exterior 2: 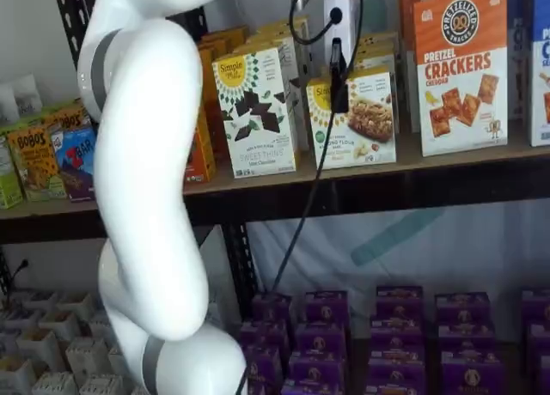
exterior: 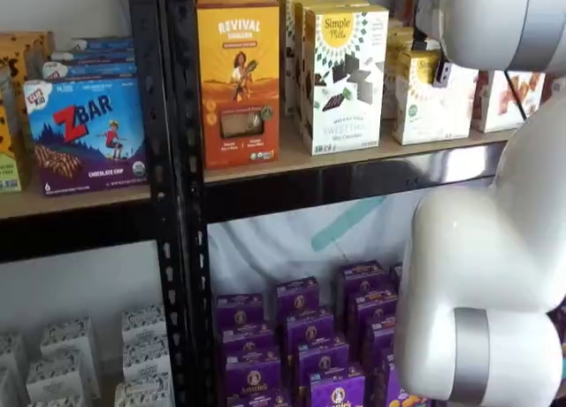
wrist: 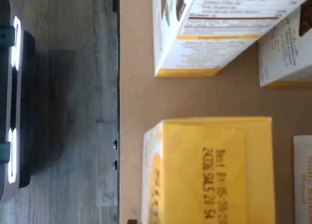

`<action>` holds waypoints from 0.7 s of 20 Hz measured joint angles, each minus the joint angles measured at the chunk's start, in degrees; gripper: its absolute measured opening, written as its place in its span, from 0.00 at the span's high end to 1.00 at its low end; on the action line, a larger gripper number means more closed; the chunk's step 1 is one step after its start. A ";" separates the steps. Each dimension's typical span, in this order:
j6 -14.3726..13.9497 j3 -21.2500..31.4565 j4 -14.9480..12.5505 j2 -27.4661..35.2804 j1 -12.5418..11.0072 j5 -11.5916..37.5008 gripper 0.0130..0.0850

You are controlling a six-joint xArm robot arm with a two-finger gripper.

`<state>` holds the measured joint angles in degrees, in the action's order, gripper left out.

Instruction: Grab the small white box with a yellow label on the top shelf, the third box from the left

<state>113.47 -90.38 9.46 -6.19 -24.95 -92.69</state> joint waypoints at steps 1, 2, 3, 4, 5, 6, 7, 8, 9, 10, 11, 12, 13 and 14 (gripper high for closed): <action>-0.06 -0.24 -0.13 0.22 0.07 -0.10 0.06; -0.17 -0.60 -0.61 0.49 0.24 -0.32 0.11; -0.39 -1.39 -1.71 0.98 0.57 -1.28 0.17; -0.47 -1.62 -2.13 1.09 0.69 -1.62 0.17; -0.52 -1.72 -2.47 1.10 0.76 -1.91 0.17; -0.52 -1.76 -2.54 1.03 0.76 -2.13 0.17; -0.50 -1.74 -2.50 0.98 0.71 -2.23 0.17; -0.39 -1.55 -2.40 0.72 0.56 -2.40 0.22; -0.33 -1.41 -2.34 0.57 0.50 -2.43 0.28; -0.28 -1.17 -2.43 0.33 0.47 -2.41 0.33; -0.25 -1.03 -2.48 0.17 0.45 -2.37 0.33; -0.20 -0.93 -2.39 0.06 0.37 -2.39 0.39; -0.10 -0.81 -2.18 -0.13 0.21 -2.54 0.39; -0.04 -0.80 -2.08 -0.20 0.14 -2.71 0.44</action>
<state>113.42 -91.19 7.38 -6.39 -24.81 -95.40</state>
